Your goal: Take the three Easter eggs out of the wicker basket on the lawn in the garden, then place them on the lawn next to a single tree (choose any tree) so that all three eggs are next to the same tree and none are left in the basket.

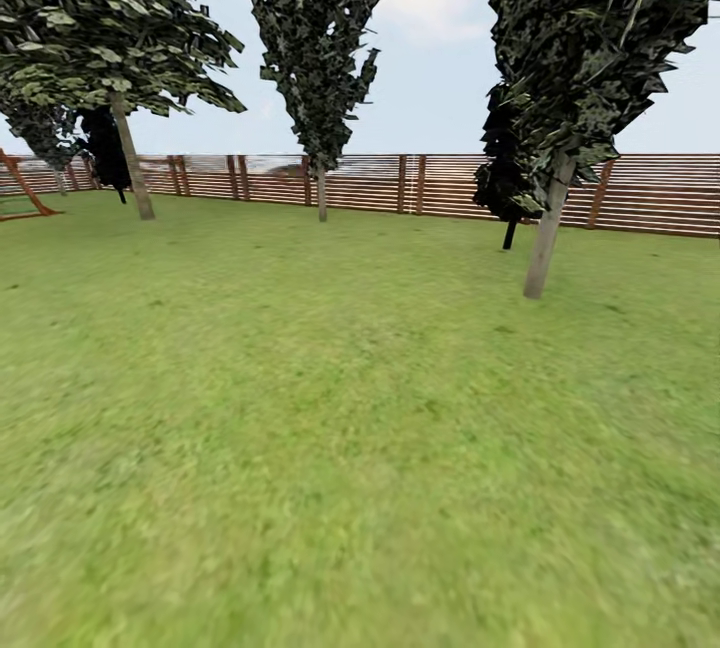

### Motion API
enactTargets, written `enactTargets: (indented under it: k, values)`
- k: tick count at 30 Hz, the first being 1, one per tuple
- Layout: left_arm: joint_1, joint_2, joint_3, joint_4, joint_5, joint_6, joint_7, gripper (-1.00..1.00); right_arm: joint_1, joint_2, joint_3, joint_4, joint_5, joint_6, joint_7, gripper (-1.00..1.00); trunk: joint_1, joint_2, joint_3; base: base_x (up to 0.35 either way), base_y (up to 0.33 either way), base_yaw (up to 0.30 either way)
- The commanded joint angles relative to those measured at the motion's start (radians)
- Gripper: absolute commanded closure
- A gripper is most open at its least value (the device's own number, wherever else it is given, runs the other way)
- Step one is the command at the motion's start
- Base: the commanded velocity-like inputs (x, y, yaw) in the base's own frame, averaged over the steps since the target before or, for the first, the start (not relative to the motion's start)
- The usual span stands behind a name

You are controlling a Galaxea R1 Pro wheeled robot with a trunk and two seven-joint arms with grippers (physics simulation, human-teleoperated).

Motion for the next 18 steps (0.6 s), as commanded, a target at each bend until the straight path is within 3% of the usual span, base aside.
enactTargets:
  k: [1, 10, 18]
  values:
    - [0.001, 0.0, 0.0, -0.002, 0.0, 0.001, -0.001, -1.0, 0.001, 0.0, 0.003, -0.001, 0.006, -0.001, -0.003, -1.0, 0.001, 0.0, -0.001, 0.326, 0.0, -0.045]
    - [0.001, 0.0, 0.0, -0.002, 0.0, 0.001, -0.001, -1.0, 0.001, 0.0, 0.004, -0.001, 0.006, -0.001, -0.003, -1.0, 0.001, 0.0, -0.008, 0.326, 0.0, -0.2]
    - [0.001, 0.0, 0.0, -0.002, 0.0, 0.001, -0.001, -1.0, 0.001, 0.0, 0.004, -0.001, 0.008, 0.0, -0.003, -1.0, 0.001, 0.0, -0.009, 0.326, 0.0, -0.047]
